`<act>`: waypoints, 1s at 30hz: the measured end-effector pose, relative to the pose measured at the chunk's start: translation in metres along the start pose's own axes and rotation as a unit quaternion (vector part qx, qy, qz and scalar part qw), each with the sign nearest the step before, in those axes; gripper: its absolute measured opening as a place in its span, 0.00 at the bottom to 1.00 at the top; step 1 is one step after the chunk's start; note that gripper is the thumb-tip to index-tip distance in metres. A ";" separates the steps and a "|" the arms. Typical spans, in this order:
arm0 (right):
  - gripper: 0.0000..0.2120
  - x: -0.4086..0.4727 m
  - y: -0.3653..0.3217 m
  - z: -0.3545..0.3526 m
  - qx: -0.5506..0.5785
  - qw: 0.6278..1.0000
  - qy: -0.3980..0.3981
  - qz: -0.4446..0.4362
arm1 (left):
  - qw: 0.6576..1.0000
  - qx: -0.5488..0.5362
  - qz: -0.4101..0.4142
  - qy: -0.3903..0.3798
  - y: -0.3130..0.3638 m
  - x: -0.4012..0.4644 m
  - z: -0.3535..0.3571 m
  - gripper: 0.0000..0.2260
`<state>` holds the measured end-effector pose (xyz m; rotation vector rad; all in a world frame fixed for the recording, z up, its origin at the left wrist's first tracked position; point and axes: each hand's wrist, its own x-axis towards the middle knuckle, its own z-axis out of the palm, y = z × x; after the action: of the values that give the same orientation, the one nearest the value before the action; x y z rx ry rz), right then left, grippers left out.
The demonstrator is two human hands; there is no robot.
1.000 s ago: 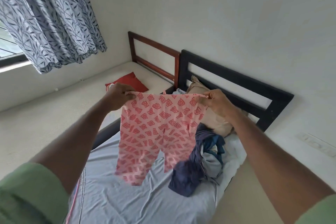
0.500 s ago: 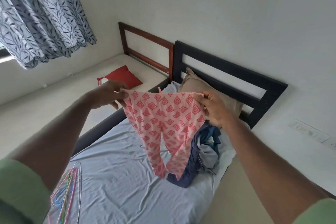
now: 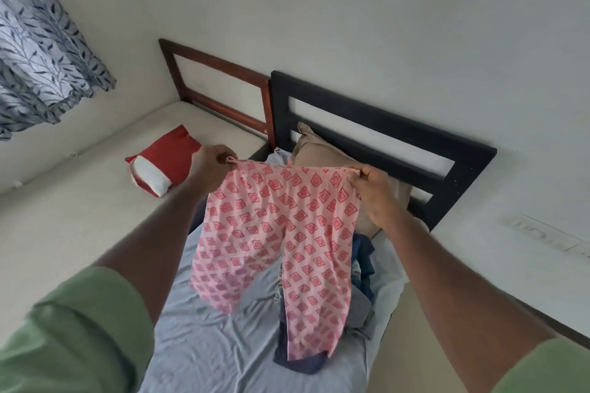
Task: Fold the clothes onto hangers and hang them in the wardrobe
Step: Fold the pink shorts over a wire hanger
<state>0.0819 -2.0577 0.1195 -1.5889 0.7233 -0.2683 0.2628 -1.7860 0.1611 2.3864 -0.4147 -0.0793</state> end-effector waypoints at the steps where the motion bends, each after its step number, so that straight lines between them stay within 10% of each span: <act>1: 0.08 0.010 -0.003 -0.007 -0.001 1.000 0.011 -0.012 | 1.000 -0.004 0.014 0.011 0.009 0.012 0.010 0.09; 16: 0.05 0.031 -0.082 -0.029 0.207 0.950 0.032 -0.233 | 0.978 -0.133 0.126 0.103 0.049 0.111 -0.008 0.07; 30: 0.07 -0.194 0.145 0.153 0.126 0.985 -0.091 -0.068 | 0.999 -0.006 0.053 0.011 -0.240 -0.123 -0.023 0.07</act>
<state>-0.0238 -1.8190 0.0017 -1.4008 0.4208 -0.2978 0.2163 -1.5643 0.0137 2.3465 -0.5274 -0.0081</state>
